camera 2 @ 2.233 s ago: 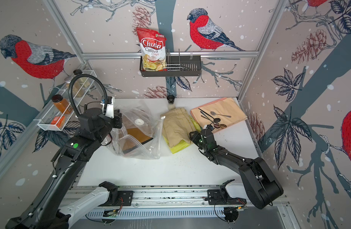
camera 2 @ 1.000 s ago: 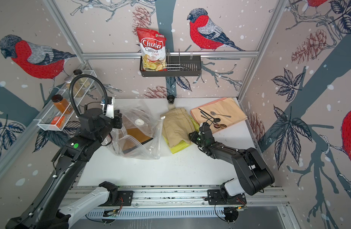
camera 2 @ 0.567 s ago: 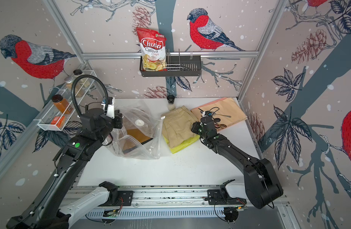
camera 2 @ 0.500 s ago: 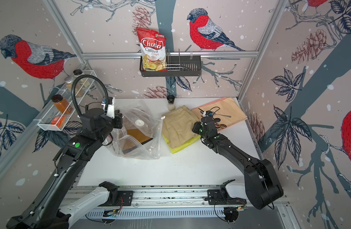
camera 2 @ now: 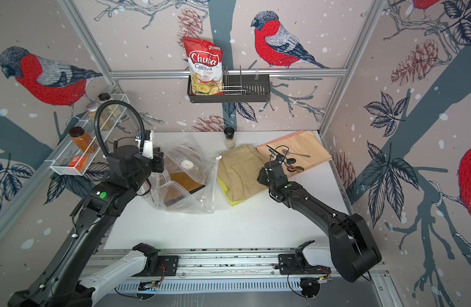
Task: Take the trousers out of the vacuum bag
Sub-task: Place the trousers at the center of the board.
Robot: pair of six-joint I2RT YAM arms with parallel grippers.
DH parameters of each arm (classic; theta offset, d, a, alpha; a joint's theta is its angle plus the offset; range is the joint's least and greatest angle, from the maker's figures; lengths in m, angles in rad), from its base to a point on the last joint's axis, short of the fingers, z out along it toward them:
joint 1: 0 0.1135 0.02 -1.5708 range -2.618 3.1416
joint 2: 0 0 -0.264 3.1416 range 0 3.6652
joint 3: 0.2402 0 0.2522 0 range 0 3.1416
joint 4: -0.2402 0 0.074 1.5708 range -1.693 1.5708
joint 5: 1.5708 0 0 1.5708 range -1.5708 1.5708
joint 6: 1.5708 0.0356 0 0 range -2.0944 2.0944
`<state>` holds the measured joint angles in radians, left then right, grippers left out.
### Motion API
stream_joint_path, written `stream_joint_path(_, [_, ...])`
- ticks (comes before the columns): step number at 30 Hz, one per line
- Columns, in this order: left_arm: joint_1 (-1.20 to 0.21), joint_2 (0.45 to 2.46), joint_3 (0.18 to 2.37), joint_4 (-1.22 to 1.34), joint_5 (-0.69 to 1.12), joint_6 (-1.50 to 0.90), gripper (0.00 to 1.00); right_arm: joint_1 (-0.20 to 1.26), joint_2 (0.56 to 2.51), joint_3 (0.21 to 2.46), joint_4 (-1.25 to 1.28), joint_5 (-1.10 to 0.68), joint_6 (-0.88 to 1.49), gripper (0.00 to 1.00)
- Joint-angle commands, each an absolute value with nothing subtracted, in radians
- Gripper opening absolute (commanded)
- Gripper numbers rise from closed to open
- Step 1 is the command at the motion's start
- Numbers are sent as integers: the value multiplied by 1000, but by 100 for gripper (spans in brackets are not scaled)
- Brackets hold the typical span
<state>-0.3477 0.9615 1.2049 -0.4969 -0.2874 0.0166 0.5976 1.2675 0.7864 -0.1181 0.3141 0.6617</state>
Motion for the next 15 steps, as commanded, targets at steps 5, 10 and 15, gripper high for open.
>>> stream_joint_path(5, [-345, 986, 1239, -444, -231, 20, 0, 689, 1191, 862, -320, 550, 715, 67])
stream_joint_path(10, [-346, 997, 1259, -445, -209, 21, 0, 708, 1151, 880, -342, 561, 704, 67])
stream_joint_path(15, [-345, 998, 1249, -438, -157, 41, 0, 755, 1136, 876, -173, 347, 657, 67])
